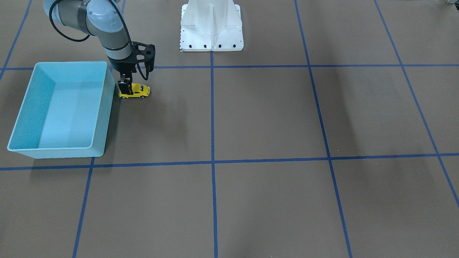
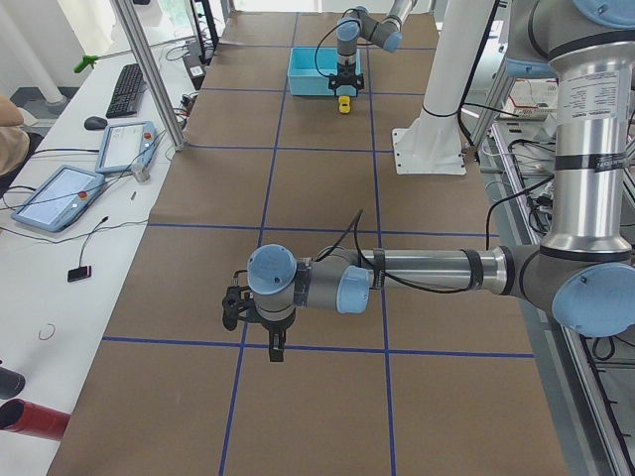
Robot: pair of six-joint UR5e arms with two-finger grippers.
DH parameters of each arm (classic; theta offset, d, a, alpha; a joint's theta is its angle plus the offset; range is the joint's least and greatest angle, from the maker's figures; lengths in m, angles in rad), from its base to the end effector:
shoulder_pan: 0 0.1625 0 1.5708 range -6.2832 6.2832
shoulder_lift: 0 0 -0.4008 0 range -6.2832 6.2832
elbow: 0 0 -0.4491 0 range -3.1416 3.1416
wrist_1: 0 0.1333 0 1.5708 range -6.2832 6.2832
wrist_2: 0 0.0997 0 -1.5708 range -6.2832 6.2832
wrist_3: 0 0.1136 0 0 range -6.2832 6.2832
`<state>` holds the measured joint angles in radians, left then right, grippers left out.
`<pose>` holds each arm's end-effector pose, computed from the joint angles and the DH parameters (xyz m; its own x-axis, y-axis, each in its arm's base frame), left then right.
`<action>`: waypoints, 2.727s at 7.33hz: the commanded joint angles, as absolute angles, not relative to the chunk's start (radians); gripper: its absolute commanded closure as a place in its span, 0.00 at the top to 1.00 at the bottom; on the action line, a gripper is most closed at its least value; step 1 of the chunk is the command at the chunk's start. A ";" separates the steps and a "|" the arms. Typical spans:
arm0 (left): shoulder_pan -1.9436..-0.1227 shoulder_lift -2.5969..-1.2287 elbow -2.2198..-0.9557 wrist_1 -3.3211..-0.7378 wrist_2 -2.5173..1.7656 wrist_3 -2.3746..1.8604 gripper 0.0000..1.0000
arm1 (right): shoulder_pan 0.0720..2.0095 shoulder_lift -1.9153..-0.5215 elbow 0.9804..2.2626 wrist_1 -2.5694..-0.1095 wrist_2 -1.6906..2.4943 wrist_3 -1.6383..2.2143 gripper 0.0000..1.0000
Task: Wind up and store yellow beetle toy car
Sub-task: 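Close the right gripper around the yellow car, then lift the car with the right gripper and carry it over the bin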
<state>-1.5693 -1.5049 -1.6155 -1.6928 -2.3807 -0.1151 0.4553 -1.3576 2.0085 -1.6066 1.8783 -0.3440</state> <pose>-0.0502 -0.5298 0.6399 0.6851 -0.0408 -0.7273 0.0777 0.9968 0.0172 -0.4828 -0.3465 0.3130 -0.0005 -0.9993 0.0381 0.7790 0.0235 0.6266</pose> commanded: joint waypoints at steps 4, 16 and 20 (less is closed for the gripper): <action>-1.569 -1.505 -1.615 -1.692 -2.381 -0.115 1.00 | 0.446 -1.364 1.993 -1.606 1.850 -0.337 1.00; -1.568 -1.508 -1.617 -1.693 -2.381 -0.115 1.00 | 0.406 -1.347 1.950 -1.548 1.795 -0.296 0.00; -1.569 -1.508 -1.617 -1.690 -2.379 -0.115 1.00 | 0.568 -1.269 2.100 -1.700 1.905 -0.294 0.00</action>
